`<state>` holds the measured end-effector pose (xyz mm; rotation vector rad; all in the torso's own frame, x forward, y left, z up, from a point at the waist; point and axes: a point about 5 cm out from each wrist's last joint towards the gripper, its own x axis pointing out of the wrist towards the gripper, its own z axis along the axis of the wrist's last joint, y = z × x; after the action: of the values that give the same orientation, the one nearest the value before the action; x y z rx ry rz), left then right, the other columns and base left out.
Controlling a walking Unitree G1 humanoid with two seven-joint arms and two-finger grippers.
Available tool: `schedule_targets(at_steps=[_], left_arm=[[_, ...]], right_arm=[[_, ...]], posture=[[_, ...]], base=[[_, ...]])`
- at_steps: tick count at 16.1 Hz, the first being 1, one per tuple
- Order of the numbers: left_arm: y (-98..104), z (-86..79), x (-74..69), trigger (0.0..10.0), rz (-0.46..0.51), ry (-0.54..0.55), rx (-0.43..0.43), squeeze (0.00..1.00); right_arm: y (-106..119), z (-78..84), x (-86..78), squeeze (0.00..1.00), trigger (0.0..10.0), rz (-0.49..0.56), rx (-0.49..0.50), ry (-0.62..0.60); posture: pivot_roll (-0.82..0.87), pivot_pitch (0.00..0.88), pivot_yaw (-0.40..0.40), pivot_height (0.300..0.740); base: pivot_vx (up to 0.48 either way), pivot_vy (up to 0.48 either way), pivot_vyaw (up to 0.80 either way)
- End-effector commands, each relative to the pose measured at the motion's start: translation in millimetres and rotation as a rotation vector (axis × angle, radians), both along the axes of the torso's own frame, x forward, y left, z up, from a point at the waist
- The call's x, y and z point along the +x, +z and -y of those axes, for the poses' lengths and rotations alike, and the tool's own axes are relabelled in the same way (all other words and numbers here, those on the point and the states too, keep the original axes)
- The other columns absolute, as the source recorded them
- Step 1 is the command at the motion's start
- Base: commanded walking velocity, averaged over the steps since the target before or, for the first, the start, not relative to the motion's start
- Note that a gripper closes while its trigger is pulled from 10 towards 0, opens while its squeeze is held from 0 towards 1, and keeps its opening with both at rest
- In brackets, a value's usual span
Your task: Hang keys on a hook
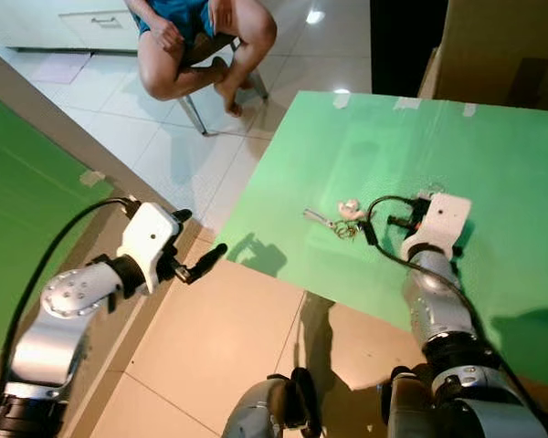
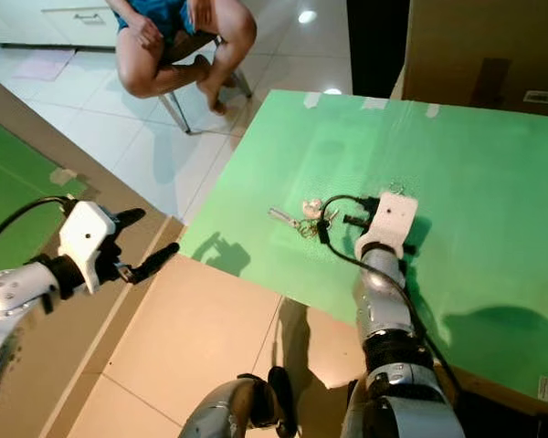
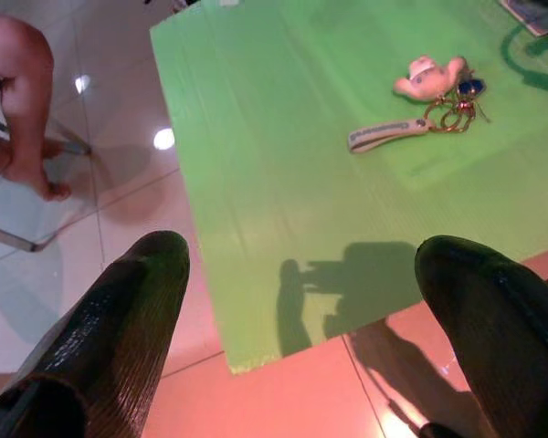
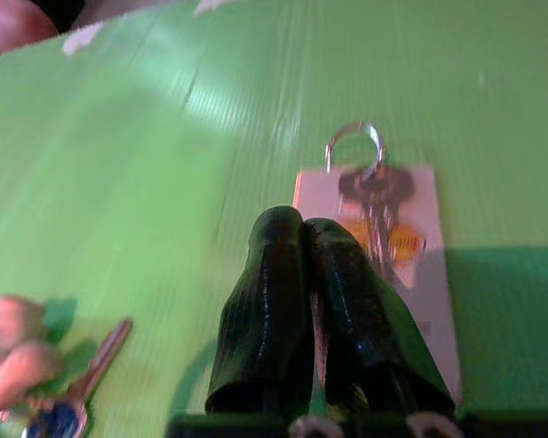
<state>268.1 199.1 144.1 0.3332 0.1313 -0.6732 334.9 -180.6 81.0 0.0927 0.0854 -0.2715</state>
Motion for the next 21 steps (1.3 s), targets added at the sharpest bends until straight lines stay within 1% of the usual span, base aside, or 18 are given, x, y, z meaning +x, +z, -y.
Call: schedule_targets(at_steps=[1,2,4,6,8,9,11,12,15,17,19,20,21], left_arm=[[-1,-12.1,-3.7,10.0,-0.022,0.033,0.021,0.0],[0,-13.8,-4.8,10.0,-0.028,0.033,0.029,0.0],[3,-17.1,-4.3,10.0,-0.032,0.031,0.04,0.0],[4,-18.8,-4.2,10.0,-0.035,0.031,0.045,0.0],[4,-20.0,-4.8,10.0,-0.04,0.029,0.051,0.0],[4,-19.6,-5.2,10.0,-0.041,0.027,0.052,0.0],[4,-18.0,-5.9,10.0,-0.044,0.02,0.051,0.0],[4,-17.4,-5.5,10.0,-0.044,0.017,0.05,0.0],[4,-15.4,-3.6,10.0,-0.04,0.016,0.041,0.0],[2,-12.9,-4.3,10.0,-0.04,0.012,0.031,0.0],[0,-9.7,-3.4,10.0,-0.041,0.01,0.022,0.0],[0,-7.7,-2.5,10.0,-0.041,0.009,0.016,0.0],[-1,-5.9,-1.2,10.0,-0.04,0.006,0.009,0.0]], right_arm=[[-14,-9.1,-7.1,0.0,10.0,-0.043,0.04,0.008],[-25,-15.3,-12.0,0.0,10.0,-0.077,0.114,-0.006],[-36,-20.7,-17.0,0.0,10.0,-0.115,0.172,-0.018],[-40,-24.4,-19.6,0.0,10.0,-0.126,0.204,-0.024],[-45,-40.2,-26.2,0.0,10.0,-0.14,0.255,-0.026],[-47,-45.7,-29.0,0.0,10.0,-0.145,0.265,-0.026],[-52,-65.7,-37.6,0.0,10.0,-0.161,0.286,0.003],[-54,-76.5,-43.4,0.0,10.0,-0.169,0.292,0.016],[-55,-92.7,-55.9,0.0,10.0,-0.184,0.292,0.032],[-59,-97.2,-66.4,0.0,10.0,-0.208,0.275,0.025],[-60,-96.6,-72.8,0.0,10.0,-0.224,0.257,0.018],[-57,-95.0,-74.1,0.0,10.0,-0.215,0.228,0.019],[-50,-92.5,-72.9,0.0,10.0,-0.181,0.188,0.022]], posture=[[0.05,0.3,0.342,0.74],[0.05,0.302,0.343,0.74],[0.06,0.307,0.35,0.74],[0.06,0.31,0.353,0.74],[0.05,0.313,0.354,0.74],[0.05,0.314,0.352,0.74],[0.04,0.313,0.348,0.74],[0.04,0.312,0.343,0.74],[0.02,0.31,0.329,0.74],[0.01,0.309,0.318,0.74],[-0.01,0.308,0.311,0.74],[-0.01,0.306,0.308,0.74],[-0.02,0.304,0.307,0.74]], base=[[0.0,0.0,0.0],[0.0,0.0,0.0],[0.0,0.0,0.0],[0.0,0.0,0.0],[0.0,0.0,0.0],[0.0,0.0,0.0],[0.0,0.0,0.0],[0.0,0.0,0.0],[0.0,0.0,0.0],[0.0,0.0,0.0],[0.0,0.0,0.0],[0.0,0.0,0.0],[0.0,0.0,0.0]])
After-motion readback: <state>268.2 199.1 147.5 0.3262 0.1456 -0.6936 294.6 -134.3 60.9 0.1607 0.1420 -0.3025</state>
